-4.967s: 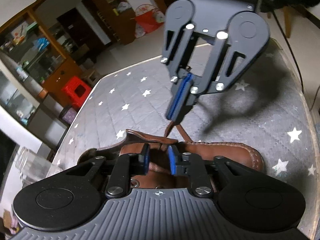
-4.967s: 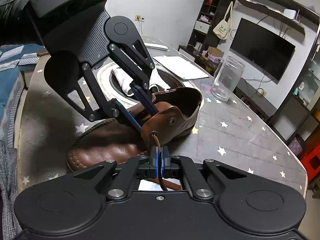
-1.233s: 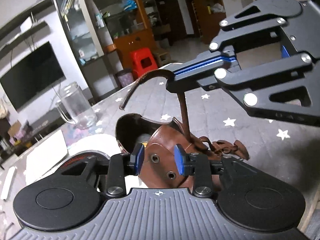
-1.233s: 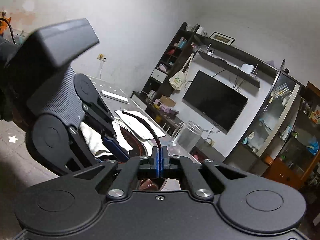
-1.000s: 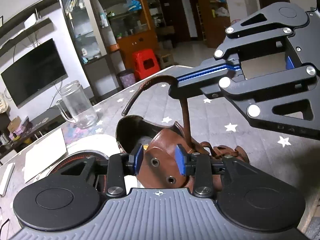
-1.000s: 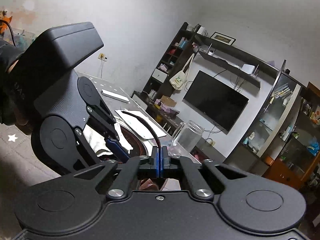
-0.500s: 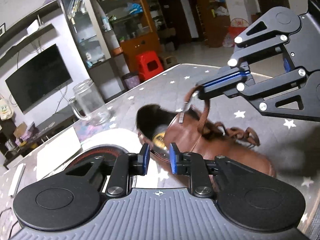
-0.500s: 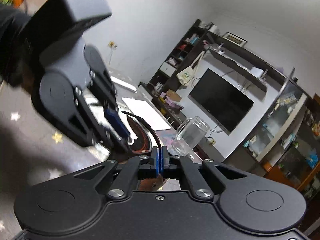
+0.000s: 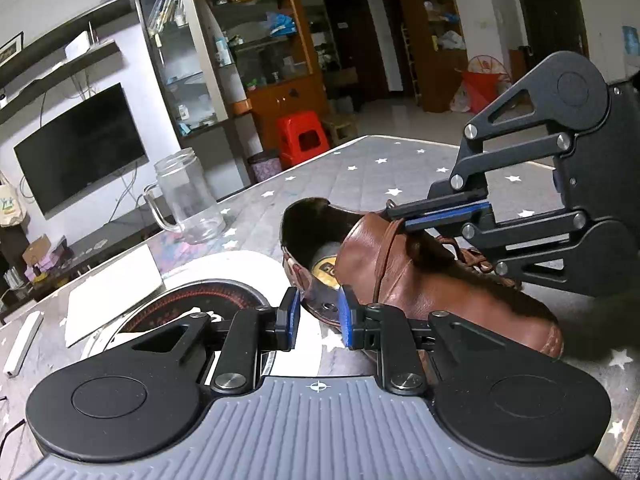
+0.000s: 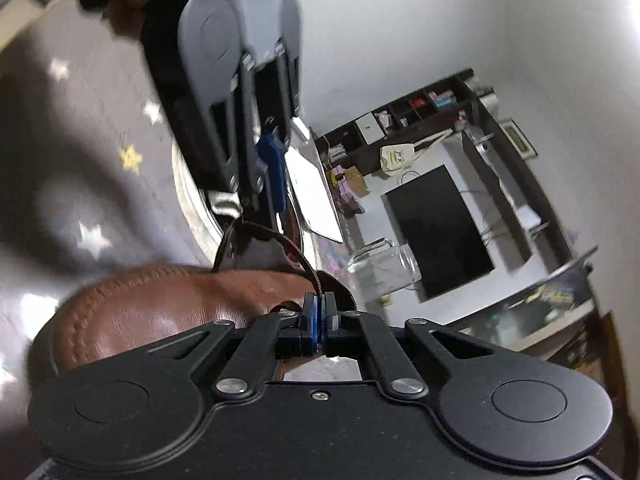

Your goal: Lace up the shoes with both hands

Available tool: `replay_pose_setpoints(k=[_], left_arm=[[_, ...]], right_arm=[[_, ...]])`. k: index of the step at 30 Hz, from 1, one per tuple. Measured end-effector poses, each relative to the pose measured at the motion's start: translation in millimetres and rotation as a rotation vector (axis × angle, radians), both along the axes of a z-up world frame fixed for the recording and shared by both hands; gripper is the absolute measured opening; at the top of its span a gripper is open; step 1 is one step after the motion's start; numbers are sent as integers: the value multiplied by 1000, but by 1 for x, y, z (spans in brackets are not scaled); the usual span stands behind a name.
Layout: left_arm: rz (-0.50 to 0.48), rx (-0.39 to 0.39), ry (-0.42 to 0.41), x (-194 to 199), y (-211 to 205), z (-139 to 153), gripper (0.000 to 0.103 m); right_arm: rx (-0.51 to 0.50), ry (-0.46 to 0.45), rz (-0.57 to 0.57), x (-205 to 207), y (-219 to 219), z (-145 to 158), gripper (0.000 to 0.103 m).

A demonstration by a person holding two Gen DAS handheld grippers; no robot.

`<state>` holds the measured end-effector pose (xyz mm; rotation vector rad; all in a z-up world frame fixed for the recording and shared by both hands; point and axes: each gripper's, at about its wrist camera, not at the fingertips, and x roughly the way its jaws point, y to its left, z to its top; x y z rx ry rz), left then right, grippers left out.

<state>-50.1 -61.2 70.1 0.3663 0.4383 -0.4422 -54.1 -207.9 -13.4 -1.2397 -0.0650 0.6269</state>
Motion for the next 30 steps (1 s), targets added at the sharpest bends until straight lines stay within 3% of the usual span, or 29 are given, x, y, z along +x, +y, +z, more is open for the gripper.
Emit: replay_pose_setpoints(k=[11,30], left_arm=[[-14,-36,6,2,6,-4,23],[-22,-35,7,7,3,-10,24]], right_arm=[[-138,-119,14,2,7,-22,2],[-236,-161,59,-4,10,-36,2]])
